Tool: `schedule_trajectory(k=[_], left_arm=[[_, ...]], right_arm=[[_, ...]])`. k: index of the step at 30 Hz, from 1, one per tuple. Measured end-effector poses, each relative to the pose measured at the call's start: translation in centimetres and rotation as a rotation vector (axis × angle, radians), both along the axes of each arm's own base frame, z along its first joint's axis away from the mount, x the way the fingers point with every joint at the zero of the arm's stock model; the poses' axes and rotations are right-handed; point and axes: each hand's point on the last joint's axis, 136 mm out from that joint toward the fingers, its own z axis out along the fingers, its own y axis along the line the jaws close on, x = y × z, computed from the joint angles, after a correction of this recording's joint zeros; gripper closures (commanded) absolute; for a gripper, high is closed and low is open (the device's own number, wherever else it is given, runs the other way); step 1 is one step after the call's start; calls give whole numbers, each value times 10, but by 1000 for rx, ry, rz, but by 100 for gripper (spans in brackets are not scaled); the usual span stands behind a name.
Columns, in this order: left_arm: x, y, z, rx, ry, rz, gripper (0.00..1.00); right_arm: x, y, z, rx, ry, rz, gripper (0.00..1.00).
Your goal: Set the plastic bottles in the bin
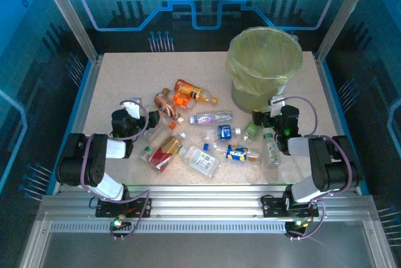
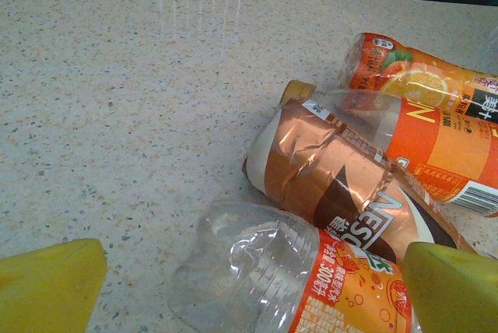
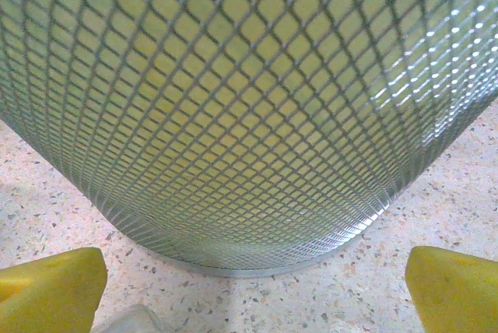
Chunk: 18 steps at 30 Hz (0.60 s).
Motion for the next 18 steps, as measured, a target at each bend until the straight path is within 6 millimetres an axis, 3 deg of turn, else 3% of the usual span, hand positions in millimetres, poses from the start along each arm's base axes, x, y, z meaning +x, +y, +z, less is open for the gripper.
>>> schedule_trajectory(k=[11, 14, 18], left_arm=[[1, 8, 2, 12, -7, 45, 1], [-1, 11, 12, 12, -30, 67, 1], [-4, 14, 41, 6, -94, 85, 1]], right_arm=[[0, 0, 0, 0, 1, 0, 0], [2, 0, 1, -1, 11, 0, 0], [3, -1, 13, -1, -6, -5, 0]])
